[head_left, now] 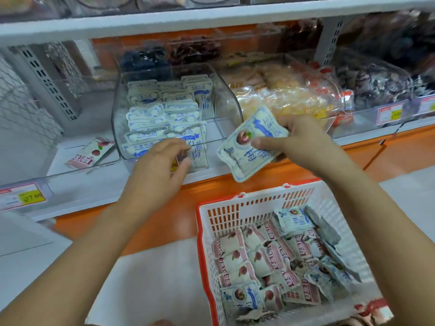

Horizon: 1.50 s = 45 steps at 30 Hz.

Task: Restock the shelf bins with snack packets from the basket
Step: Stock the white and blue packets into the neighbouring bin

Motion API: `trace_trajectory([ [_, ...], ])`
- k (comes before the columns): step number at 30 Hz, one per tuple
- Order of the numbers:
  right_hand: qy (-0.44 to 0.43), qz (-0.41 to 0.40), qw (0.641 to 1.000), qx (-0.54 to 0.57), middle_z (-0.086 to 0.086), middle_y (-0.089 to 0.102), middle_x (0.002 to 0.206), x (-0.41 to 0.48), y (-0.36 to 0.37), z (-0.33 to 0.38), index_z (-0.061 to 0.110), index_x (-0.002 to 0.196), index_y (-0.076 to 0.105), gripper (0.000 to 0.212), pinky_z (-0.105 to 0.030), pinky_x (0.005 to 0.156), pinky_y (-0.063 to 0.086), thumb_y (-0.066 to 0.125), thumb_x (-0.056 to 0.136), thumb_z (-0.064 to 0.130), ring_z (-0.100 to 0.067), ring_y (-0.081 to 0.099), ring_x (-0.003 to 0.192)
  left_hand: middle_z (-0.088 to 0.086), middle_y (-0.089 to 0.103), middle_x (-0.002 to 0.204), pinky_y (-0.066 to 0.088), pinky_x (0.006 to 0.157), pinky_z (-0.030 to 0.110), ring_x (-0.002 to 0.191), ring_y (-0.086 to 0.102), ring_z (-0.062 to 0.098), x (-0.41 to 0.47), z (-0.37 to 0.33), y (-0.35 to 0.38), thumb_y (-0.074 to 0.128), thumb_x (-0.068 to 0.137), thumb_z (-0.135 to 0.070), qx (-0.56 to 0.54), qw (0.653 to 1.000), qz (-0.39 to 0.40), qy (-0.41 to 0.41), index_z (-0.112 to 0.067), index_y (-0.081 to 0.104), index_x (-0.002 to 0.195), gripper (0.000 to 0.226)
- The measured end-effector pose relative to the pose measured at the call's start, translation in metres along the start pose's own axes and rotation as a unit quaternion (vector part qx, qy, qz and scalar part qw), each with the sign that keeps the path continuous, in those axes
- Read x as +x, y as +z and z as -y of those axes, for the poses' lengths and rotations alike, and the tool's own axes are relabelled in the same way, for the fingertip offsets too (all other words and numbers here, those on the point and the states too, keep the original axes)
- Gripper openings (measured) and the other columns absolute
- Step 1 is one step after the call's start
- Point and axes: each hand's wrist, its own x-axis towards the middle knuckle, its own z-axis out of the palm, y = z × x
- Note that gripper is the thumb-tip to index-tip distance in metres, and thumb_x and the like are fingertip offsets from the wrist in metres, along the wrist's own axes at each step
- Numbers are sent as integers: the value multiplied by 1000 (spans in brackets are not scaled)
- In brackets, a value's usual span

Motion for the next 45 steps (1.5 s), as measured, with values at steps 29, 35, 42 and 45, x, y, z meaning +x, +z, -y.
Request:
trace_trajectory([
  [29,-54,23,865,-498,-16,61,115,258,118,59,2,115,60,31,-35,82,52,47,88,-4,-29,61,97,-4,47,142,2,105,-1,133,20,-5,24,42,12,42,93,-25,-75,995,-57,9,-15,50,136,45],
  [35,-122,-155,819,-539,-32,51,126,240,128,39,1,108,65,60,-33,64,54,78,49,0,-40,60,104,-2,51,139,8,109,3,136,26,-1,22,46,11,43,92,-22,-77,995,-60,26,-12,53,133,43],
  [42,-125,-46,917,-376,-19,57,121,221,108,45,-1,115,56,29,-29,86,46,52,86,1,-31,57,107,-3,58,127,27,111,18,130,41,7,14,33,3,43,94,-19,-90,983,-112,113,-7,60,125,38],
  [45,-122,-52,960,-247,-14,64,108,185,91,49,2,106,61,22,-30,83,43,50,87,1,-29,58,102,-4,65,117,38,102,18,117,53,5,6,20,5,46,92,-21,-111,978,-112,135,-9,67,116,33],
])
